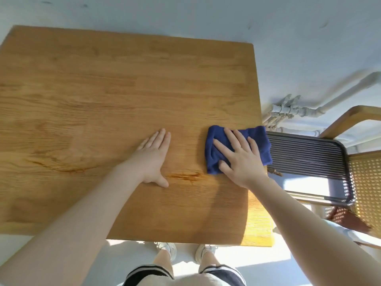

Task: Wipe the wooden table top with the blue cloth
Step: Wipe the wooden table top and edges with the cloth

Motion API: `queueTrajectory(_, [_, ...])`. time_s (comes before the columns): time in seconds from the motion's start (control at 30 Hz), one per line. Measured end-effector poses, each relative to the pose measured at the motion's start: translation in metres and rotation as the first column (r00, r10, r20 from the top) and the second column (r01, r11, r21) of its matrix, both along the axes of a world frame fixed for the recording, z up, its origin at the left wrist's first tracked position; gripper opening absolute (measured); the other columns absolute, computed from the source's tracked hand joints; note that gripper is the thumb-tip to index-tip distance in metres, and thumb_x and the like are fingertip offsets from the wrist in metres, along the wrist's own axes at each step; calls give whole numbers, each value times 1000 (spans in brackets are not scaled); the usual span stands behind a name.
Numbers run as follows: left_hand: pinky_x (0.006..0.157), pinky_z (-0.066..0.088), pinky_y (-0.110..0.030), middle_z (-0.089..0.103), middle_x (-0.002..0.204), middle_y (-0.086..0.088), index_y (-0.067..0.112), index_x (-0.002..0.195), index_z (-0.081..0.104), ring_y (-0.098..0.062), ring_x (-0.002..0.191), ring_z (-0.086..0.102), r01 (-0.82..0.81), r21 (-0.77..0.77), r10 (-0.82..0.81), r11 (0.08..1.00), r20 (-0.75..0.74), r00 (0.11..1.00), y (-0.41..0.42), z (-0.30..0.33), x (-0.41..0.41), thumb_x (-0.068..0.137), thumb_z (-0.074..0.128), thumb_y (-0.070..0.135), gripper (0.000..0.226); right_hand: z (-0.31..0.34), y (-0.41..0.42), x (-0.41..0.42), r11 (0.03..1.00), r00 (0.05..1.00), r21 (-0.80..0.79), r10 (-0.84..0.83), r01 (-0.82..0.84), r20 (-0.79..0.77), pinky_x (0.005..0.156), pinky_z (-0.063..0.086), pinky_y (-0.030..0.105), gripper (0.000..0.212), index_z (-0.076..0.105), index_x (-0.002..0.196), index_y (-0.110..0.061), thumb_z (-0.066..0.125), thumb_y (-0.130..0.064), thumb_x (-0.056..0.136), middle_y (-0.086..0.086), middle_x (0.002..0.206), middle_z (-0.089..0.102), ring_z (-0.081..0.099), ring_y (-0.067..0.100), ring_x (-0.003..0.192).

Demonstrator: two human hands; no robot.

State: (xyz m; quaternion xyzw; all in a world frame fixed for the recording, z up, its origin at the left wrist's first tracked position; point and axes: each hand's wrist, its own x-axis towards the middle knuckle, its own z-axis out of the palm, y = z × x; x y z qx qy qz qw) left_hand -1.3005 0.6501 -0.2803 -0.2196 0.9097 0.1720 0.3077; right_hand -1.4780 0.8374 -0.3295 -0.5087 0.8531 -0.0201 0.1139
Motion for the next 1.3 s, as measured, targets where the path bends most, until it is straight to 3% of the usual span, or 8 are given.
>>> queueTrajectory(0.13, [110, -17, -31, -41, 145, 2, 20, 140, -32, -12, 136, -32, 26, 78, -20, 997, -81, 997, 37, 6, -13, 65, 70, 63, 134, -1, -28, -42, 987, 987, 8, -160, 161, -33, 113, 1, 47, 62, 24, 144, -40, 21, -50, 83, 1, 158, 5, 1, 23, 144])
queueTrajectory(0.43, [115, -5, -39, -30, 151, -15, 11, 147, -16, -27, 142, -19, -21, -112, 9, 993, -113, 994, 102, -6, -55, 60, 72, 65, 135, 3, 54, -21, 1000, 1000, -12, 21, -21, 23, 104, 5, 37, 68, 26, 142, -44, 20, -65, 77, -3, 158, 6, 3, 20, 144])
queueTrajectory(0.63, [114, -6, -35, -23, 154, -13, 15, 148, -10, -24, 144, -14, -76, -183, 50, 980, -142, 989, 108, -8, -55, 55, 72, 68, 135, 1, 0, -61, 992, 996, -89, -88, 89, 19, 112, 1, 55, 56, 36, 139, -39, 41, -58, 87, 5, 155, 19, 12, 29, 142])
queueTrajectory(0.8, [115, -4, -34, -21, 155, -11, 16, 149, -7, -23, 144, -12, -90, -174, 65, 981, -142, 988, 109, -5, -57, 52, 74, 67, 136, 1, 47, -37, 973, 982, -134, 184, -187, -34, 101, 26, 50, 62, 45, 134, -40, 37, -66, 78, 12, 145, 38, 36, 36, 125])
queueTrajectory(0.9, [115, -4, -34, -20, 155, -10, 17, 149, -7, -22, 144, -12, -87, -174, 62, 981, -146, 987, 108, -4, -56, 52, 73, 68, 136, -3, 61, -39, 952, 959, -120, 282, -282, -18, 100, 17, 45, 58, 40, 137, -41, 32, -66, 85, 12, 144, 38, 31, 33, 121])
queueTrajectory(1.0, [116, -3, -35, -19, 155, -11, 17, 149, -7, -22, 144, -10, -82, -193, 58, 978, -125, 990, 108, -3, -59, 52, 73, 68, 136, -8, 38, -55, 963, 974, -151, 218, -224, -57, 108, 17, 48, 57, 41, 137, -35, 29, -60, 88, 14, 145, 38, 36, 38, 124])
queueTrajectory(1.17, [117, 1, -36, -14, 156, -13, 14, 149, -7, -25, 145, -7, -121, -215, 95, 969, -127, 987, 122, 5, -49, 62, 72, 63, 127, -6, 39, -32, 988, 988, -60, 135, -139, -69, 115, 4, 45, 65, 26, 146, -26, 14, -55, 90, 11, 157, 8, 11, 30, 143])
queueTrajectory(1.3, [117, 2, -36, -20, 155, -12, 15, 149, -9, -24, 145, -9, -152, -227, 114, 962, -174, 978, 130, 14, -10, 67, 68, 64, 122, -6, 85, 18, 965, 971, -108, 231, -237, -67, 111, 11, 44, 59, 45, 137, -13, 34, -46, 90, 12, 153, 24, 23, 28, 140])
